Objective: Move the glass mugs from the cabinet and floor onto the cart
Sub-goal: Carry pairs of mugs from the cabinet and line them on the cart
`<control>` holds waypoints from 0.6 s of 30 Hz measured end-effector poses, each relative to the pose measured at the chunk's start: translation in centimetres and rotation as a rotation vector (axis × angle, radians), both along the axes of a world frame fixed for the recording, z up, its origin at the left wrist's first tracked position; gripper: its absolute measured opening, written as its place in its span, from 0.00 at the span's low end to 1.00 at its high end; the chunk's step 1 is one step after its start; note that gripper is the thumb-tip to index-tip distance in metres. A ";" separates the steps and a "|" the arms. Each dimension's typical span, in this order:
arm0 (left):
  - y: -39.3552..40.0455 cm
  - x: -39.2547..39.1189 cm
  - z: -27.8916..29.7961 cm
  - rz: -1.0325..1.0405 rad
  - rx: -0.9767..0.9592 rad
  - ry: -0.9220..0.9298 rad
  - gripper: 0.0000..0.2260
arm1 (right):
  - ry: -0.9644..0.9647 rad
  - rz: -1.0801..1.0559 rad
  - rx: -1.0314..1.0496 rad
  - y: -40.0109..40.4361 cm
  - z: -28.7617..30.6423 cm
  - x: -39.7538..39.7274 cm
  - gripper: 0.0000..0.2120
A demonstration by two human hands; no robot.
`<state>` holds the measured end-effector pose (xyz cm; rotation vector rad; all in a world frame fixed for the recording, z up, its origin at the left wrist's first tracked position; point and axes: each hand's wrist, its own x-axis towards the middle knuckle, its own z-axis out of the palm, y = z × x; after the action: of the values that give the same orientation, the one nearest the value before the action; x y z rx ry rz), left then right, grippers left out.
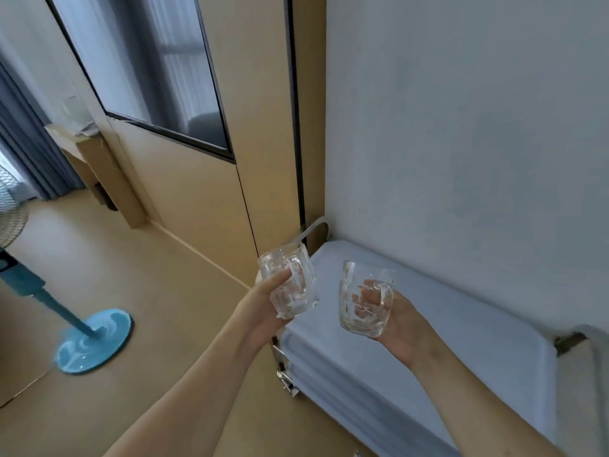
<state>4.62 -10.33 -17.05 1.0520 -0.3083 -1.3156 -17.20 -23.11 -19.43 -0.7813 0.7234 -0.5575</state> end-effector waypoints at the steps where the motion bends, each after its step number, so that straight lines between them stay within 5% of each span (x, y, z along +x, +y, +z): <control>1: -0.5 1.2 -0.6 -0.022 0.009 0.015 0.25 | 0.008 -0.049 0.024 0.1 -0.6 0.3 0.16; 9: -3.8 4.8 -5.1 -0.188 0.120 0.086 0.21 | 0.115 -0.180 0.194 0.8 -5.0 0.8 0.23; 14: -7.7 5.8 -7.9 -0.192 0.278 -0.013 0.34 | 0.135 -0.253 0.219 -1.9 -7.0 1.8 0.13; 18: -11.2 6.2 -9.3 -0.206 0.308 -0.092 0.28 | 0.176 -0.290 0.276 -5.6 -10.1 2.6 0.10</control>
<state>10.79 -21.51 -26.32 1.3704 -0.2947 -1.5352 -14.58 -28.70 -29.55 -0.4736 1.0618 -0.6378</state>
